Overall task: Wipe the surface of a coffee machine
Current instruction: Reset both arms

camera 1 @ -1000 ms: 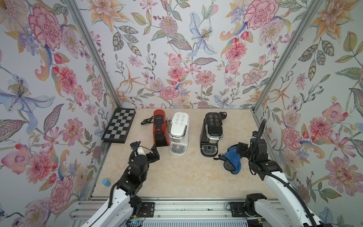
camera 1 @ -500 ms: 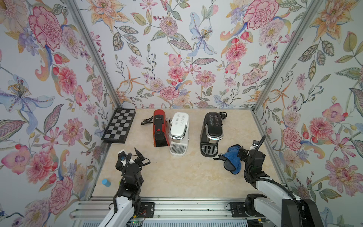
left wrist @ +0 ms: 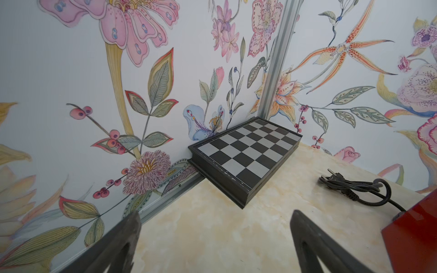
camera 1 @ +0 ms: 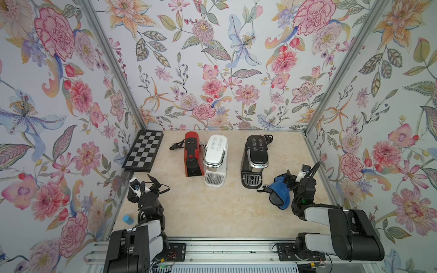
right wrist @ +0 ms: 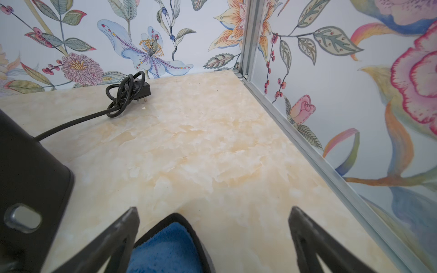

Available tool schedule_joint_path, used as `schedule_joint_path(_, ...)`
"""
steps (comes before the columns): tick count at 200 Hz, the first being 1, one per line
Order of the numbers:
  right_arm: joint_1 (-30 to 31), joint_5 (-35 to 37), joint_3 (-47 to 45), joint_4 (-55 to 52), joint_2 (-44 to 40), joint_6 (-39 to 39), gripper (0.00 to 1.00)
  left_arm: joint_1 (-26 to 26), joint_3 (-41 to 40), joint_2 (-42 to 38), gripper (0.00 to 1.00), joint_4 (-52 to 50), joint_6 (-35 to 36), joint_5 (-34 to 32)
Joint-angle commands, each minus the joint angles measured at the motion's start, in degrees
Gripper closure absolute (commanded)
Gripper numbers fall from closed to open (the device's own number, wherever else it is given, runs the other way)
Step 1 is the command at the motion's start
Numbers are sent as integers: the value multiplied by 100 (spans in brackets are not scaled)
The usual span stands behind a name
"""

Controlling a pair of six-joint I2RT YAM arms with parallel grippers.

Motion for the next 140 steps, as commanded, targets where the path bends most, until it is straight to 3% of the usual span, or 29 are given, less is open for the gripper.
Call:
schedule_joint_path(1,46,-384,-57,1273,580,-229,0,44,-189,618,1,1371,132,436)
schedule_joint_path(21,172,-357,-95,1954,1048,-403,0,55,-227,1145,1,2169,265,845)
schedule_joint_path(36,159,-348,60,1302,856,-349,0,58,-243,1029,1,1990,208,796)
schedule_joint_path(85,191,-787,466,679,929,-566,0,46,-350,1255,1,2531,339,1040)
schedule_joint_path(140,193,-787,479,657,939,-568,0,-279,-16,1236,1,2020,919,1388)
